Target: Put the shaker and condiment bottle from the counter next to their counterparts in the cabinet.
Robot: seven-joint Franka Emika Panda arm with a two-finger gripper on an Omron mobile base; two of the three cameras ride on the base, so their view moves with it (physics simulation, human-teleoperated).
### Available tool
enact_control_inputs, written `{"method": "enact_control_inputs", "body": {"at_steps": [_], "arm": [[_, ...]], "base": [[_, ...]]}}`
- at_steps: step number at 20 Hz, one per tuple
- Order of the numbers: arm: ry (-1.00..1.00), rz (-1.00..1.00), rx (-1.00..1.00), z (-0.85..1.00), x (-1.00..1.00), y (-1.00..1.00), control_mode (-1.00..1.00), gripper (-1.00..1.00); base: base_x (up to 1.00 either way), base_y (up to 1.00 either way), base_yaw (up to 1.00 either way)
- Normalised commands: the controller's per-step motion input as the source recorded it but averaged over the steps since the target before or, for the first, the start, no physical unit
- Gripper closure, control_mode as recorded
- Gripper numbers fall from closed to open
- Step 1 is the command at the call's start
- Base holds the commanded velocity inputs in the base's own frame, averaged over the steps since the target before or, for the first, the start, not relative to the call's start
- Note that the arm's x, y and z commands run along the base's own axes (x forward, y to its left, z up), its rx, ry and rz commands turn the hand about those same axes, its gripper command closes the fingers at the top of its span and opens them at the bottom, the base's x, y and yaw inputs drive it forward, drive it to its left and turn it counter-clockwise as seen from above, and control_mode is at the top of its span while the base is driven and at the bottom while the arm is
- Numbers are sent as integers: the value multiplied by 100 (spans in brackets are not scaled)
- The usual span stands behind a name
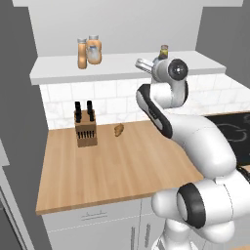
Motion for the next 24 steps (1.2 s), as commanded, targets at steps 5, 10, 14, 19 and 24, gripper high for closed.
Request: {"method": "enact_control_inputs", "body": {"at_steps": [5, 10, 14, 19, 24], "arm": [[0, -2, 1, 14, 13, 19, -100, 100], [0, -3, 0, 2, 1, 18, -100, 100], [7, -4, 0, 10, 35, 0, -100, 100], [18, -4, 0, 1, 68, 1, -100, 100], [3, 0, 0, 0, 18, 10, -100, 100]], "base": [[0, 0, 0], [0, 0, 0], [0, 0, 0], [0, 0, 0], [0, 0, 0]]}}
